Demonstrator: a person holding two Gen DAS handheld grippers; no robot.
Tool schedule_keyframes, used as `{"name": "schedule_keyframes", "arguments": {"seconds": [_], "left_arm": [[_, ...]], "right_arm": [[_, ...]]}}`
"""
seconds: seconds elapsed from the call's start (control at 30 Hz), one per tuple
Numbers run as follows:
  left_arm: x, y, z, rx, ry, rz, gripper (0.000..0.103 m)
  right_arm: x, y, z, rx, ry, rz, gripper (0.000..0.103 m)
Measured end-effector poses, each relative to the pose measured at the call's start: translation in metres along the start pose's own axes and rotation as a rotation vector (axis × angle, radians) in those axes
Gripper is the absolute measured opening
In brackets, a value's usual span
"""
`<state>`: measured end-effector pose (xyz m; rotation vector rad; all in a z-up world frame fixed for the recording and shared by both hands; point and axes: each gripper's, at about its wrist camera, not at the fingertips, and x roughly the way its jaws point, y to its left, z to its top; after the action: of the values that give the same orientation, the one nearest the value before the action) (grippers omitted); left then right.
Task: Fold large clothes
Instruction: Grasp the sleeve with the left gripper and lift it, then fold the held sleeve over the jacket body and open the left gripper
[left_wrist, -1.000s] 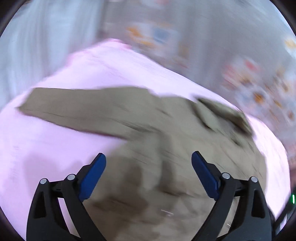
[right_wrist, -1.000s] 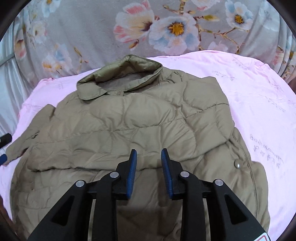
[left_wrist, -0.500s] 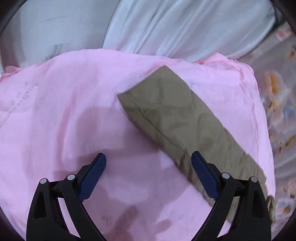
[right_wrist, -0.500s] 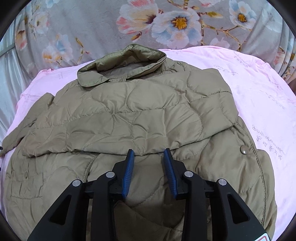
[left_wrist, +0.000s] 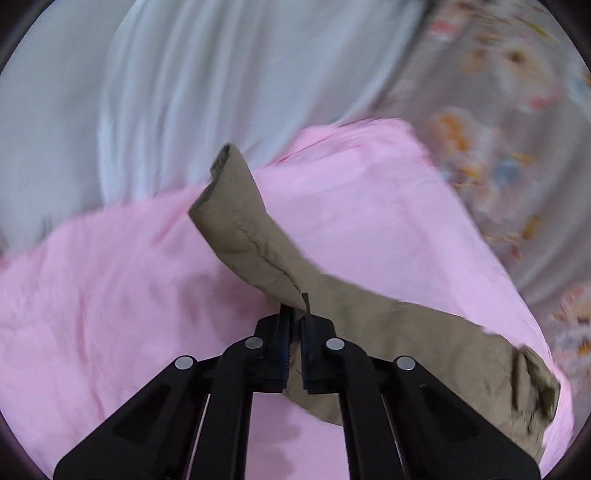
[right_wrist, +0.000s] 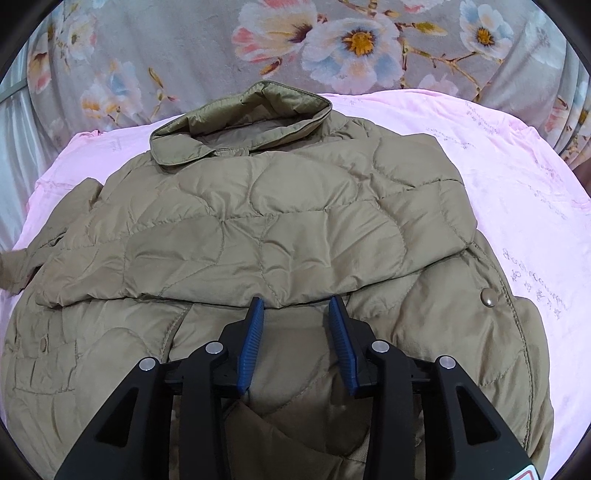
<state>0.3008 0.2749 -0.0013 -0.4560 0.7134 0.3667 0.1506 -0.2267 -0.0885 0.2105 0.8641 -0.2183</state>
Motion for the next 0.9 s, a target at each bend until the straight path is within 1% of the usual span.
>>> {"name": "schedule_keyframes", "arguments": {"seconds": [0.07,0.13,0.2,0.23,0.27,0.33,0.37,0.43,0.5,0.53,0.57,0.6,0.63,0.67,0.7,0.77,0.8,0.83,0.9], "left_arm": [[-0.033,-0.049,-0.004,0.104,-0.041,-0.087,0.003],[-0.059,-0.091,-0.015,0.191,-0.064,-0.152,0.003],[-0.093,-0.147,-0.039,0.304,-0.080,-0.251,0.003],[-0.102,-0.167,-0.048,0.341,-0.079,-0.286,0.003],[-0.117,-0.195,-0.066,0.399,-0.073,-0.338,0.003],[-0.135,-0.233,-0.096,0.472,-0.055,-0.412,0.003],[-0.143,-0.255,-0.116,0.514,-0.033,-0.451,0.003],[-0.150,-0.290,-0.156,0.577,0.019,-0.497,0.003],[-0.146,-0.313,-0.189,0.617,0.076,-0.505,0.007],[-0.141,-0.322,-0.203,0.628,0.112,-0.512,0.009],[-0.136,-0.330,-0.221,0.644,0.161,-0.518,0.017],[-0.136,-0.333,-0.235,0.650,0.194,-0.524,0.032],[-0.130,-0.335,-0.245,0.645,0.225,-0.527,0.041],[-0.126,-0.332,-0.251,0.624,0.249,-0.534,0.060],[-0.124,-0.327,-0.253,0.593,0.263,-0.545,0.073],[-0.115,-0.308,-0.244,0.514,0.279,-0.568,0.079],[-0.118,-0.286,-0.240,0.484,0.282,-0.575,0.082],[-0.114,-0.276,-0.233,0.449,0.285,-0.576,0.083],[-0.098,-0.248,-0.216,0.365,0.296,-0.535,0.084]], "right_arm": [[0.000,-0.001,0.000,0.003,0.001,0.002,0.037],[0.000,-0.001,0.000,0.007,-0.001,0.004,0.037],[-0.002,-0.003,0.000,0.017,-0.008,0.011,0.037],[-0.004,-0.004,0.000,0.026,-0.013,0.014,0.037],[-0.007,-0.006,0.000,0.038,-0.020,0.020,0.038],[-0.013,-0.011,0.000,0.069,-0.032,0.038,0.039],[-0.017,-0.014,-0.001,0.086,-0.038,0.046,0.039],[-0.025,-0.020,-0.002,0.108,-0.046,0.054,0.043],[-0.034,-0.026,-0.003,0.120,-0.056,0.047,0.046],[-0.040,-0.031,-0.004,0.126,-0.062,0.044,0.048],[-0.044,-0.035,-0.005,0.133,-0.068,0.043,0.049],[-0.049,-0.039,-0.006,0.142,-0.073,0.042,0.051],[-0.055,-0.046,-0.008,0.154,-0.080,0.043,0.052],[-0.058,-0.050,-0.009,0.162,-0.084,0.042,0.053],[-0.062,-0.055,-0.010,0.171,-0.090,0.040,0.055],[-0.068,-0.063,-0.011,0.184,-0.101,0.035,0.057],[-0.070,-0.066,-0.010,0.189,-0.103,0.040,0.059],[-0.072,-0.068,-0.010,0.194,-0.104,0.047,0.060],[-0.072,-0.072,-0.004,0.211,-0.105,0.077,0.061]]}}
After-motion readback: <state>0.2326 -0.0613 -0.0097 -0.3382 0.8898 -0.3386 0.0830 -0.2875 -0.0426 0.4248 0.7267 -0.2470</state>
